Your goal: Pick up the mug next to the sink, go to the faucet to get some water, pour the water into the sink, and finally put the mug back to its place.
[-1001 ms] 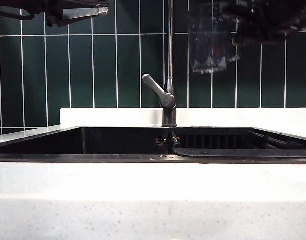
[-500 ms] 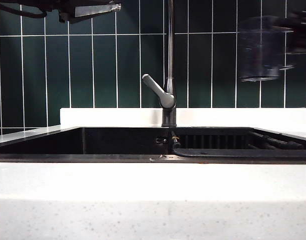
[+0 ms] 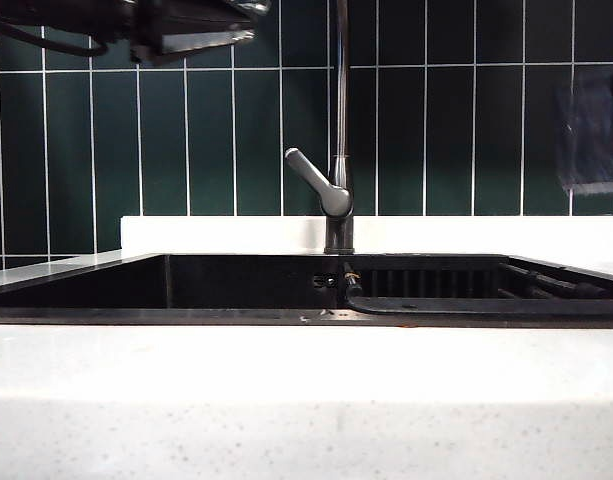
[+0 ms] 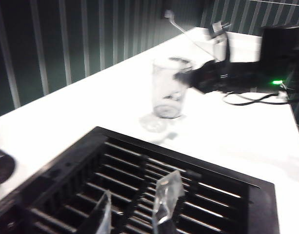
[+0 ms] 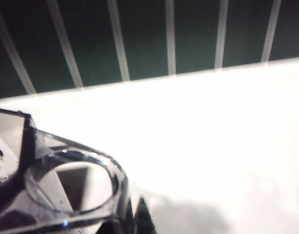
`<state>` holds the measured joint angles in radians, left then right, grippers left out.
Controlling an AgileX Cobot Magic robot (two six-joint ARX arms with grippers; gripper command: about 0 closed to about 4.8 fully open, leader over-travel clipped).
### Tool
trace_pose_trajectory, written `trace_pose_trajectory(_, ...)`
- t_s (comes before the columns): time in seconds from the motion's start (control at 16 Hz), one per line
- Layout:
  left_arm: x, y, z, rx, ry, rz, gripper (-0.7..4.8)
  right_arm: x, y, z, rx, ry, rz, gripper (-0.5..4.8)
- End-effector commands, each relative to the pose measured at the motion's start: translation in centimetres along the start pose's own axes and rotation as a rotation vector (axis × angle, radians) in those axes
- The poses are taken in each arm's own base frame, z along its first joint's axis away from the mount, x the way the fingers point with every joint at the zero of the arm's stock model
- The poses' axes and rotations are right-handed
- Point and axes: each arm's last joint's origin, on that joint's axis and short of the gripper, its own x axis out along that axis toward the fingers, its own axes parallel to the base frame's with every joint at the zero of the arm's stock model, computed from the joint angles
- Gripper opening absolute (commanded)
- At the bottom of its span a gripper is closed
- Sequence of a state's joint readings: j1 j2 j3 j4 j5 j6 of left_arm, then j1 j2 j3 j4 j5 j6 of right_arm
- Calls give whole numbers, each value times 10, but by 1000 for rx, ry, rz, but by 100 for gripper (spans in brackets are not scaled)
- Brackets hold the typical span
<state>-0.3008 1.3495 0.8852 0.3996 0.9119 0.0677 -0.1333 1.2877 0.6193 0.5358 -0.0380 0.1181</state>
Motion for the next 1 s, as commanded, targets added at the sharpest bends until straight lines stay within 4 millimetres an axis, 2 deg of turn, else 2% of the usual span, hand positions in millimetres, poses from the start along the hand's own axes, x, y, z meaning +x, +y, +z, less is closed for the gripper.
trace_pose_trajectory(0.06,1,-1,2,15,-9,-3,114,12,-5,-4,-14,-49,48,-7)
trace_pose_trajectory(0.44,1,-1,2,11,-10,-9,111,35,-17,-28,-53,-52,93,-7)
trace_pose_trajectory(0.88,1,-1,4,26,-28,-13,110,48,-40,-37,-65,-51,89,-7)
trace_pose_trajectory(1.0,1,-1,5,29,-36,-13,110,52,-41,-39,-64,-44,107,-7)
